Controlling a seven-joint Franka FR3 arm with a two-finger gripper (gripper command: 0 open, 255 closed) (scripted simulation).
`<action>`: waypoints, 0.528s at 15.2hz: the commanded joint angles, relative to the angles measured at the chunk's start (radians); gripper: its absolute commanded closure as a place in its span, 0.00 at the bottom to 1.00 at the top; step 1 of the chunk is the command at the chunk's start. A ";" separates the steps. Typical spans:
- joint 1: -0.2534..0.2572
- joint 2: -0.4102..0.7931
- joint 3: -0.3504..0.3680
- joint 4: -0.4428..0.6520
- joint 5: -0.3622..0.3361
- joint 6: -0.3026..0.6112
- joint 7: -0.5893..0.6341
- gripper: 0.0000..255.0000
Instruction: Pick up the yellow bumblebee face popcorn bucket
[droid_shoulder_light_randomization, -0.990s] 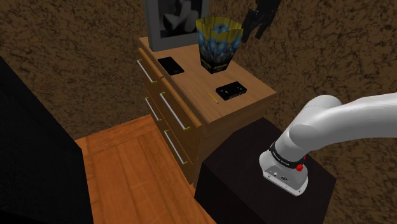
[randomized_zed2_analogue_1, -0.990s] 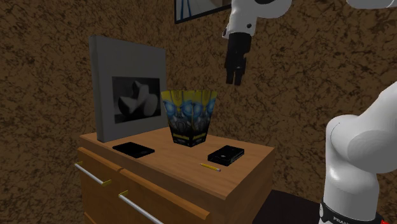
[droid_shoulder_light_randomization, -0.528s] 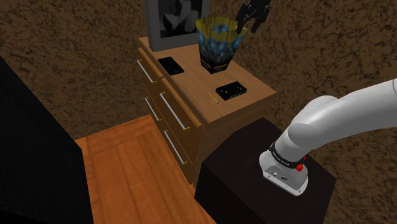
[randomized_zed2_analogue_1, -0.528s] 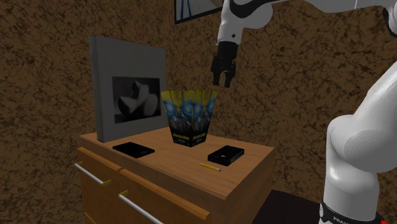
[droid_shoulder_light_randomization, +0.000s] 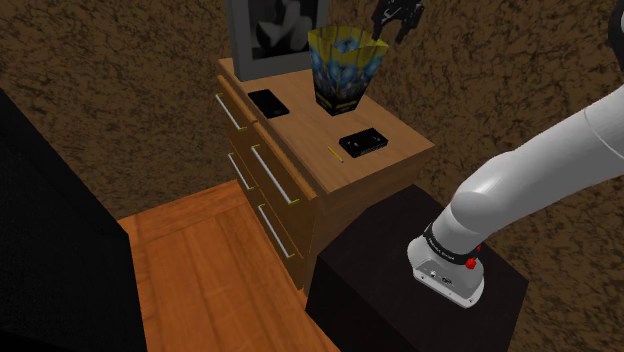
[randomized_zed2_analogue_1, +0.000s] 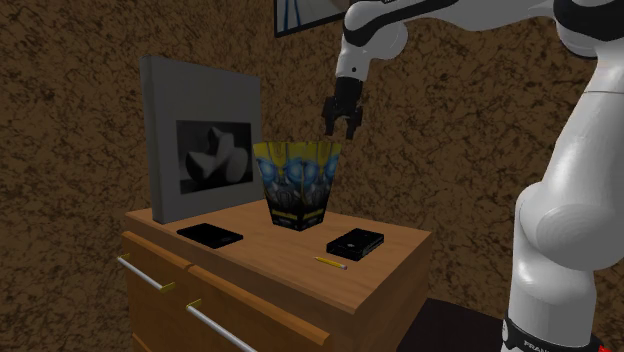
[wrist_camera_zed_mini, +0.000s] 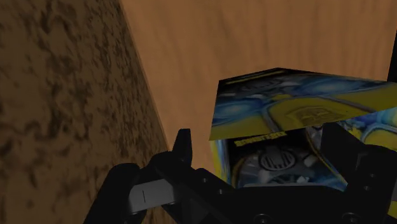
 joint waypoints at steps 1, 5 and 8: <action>-0.011 0.068 -0.032 0.061 0.022 0.007 -0.010 0.00; -0.017 0.083 -0.041 0.034 0.029 0.049 -0.017 0.00; -0.019 0.079 -0.041 -0.010 0.029 0.089 -0.021 0.00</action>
